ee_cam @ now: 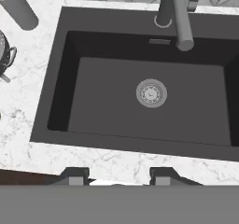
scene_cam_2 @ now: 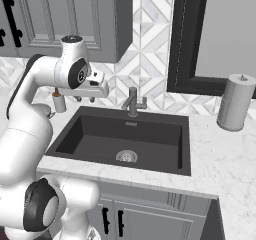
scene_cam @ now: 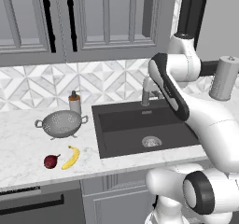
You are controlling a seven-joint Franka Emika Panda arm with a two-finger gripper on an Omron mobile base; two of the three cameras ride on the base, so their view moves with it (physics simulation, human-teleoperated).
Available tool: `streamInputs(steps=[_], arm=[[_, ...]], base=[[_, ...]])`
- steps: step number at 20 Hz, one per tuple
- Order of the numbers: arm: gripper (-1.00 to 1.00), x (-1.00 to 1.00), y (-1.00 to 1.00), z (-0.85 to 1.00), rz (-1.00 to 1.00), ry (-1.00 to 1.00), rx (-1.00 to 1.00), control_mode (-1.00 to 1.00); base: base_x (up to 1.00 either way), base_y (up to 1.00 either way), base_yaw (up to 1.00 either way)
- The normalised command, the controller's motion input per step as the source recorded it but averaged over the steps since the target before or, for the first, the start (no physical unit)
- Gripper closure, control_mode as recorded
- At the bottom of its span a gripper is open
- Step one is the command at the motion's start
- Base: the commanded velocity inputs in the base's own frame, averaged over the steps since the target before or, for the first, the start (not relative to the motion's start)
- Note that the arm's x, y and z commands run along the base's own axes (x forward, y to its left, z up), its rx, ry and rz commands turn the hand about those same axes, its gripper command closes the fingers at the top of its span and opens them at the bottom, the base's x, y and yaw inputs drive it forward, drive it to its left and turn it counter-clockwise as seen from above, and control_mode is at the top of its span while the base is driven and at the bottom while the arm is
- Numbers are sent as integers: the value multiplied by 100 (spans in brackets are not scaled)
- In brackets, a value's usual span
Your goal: Put the colander in the sink, put the pear, banana in the colander, and turn on the sink faucet and pour water over the colander.
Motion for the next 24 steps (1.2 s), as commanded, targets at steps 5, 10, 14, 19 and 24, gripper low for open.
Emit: streamInputs(steps=[5,10,14,19,24], arm=[[-100,-25,3,0,0,-1,0,-100],[-100,-32,79,-5,0,-4,-1,-100],[-100,-12,99,-16,-4,0,0,-100],[-100,-1,80,-21,-2,4,0,-100],[-100,0,81,-32,-9,0,3,-100]], base=[[0,0,0],[0,0,0],[0,0,0],[0,0,0],[0,0,0]])
